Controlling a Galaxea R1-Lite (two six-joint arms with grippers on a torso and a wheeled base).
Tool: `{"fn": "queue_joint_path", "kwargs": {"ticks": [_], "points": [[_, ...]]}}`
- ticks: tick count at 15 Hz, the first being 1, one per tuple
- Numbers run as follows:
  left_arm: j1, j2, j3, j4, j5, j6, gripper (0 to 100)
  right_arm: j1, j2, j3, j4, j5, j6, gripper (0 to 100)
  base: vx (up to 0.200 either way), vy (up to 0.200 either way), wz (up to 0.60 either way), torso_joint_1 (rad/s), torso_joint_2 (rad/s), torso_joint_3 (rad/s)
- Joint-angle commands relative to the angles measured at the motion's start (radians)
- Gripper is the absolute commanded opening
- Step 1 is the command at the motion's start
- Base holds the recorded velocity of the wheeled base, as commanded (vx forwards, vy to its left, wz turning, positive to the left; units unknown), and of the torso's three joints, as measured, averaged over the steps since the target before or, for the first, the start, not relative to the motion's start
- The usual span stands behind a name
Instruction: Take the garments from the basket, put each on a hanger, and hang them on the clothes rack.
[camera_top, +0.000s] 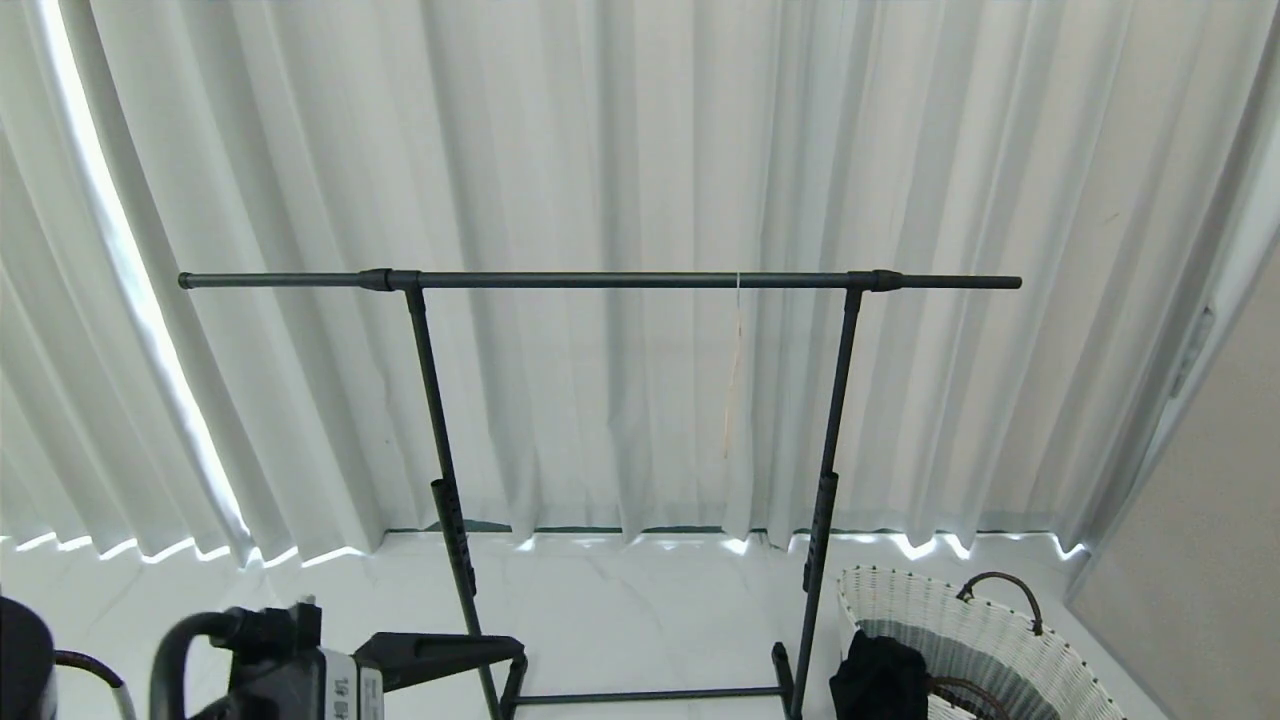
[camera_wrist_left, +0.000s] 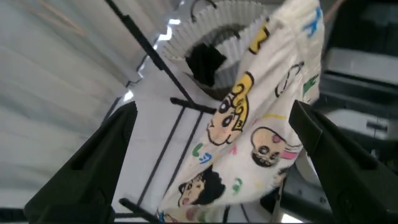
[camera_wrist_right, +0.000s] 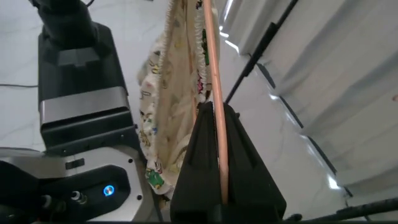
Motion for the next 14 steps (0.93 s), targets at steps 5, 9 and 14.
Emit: {"fn": "queue_joint_path", "kwargs": {"ticks": [5,9,14], "points": [[0.023,0.181,0.04,-0.051,-0.035,0.096,100,0.121,0.021,-0.039,-0.004,-0.003,-0.023,0,0.0,0.0,0.0,0.0,0.0,0.0],[0.022,0.211,0.026,-0.071,-0.035,0.113,0,0.121,0.034,-0.07,-0.004,-0.003,-0.036,0,0.0,0.0,0.0,0.0,0.0,0.0],[0.022,0.206,0.026,-0.08,-0.035,0.116,0,0.121,0.035,-0.065,-0.003,-0.007,-0.044,0,0.0,0.0,0.0,0.0,0.0,0.0]]}}
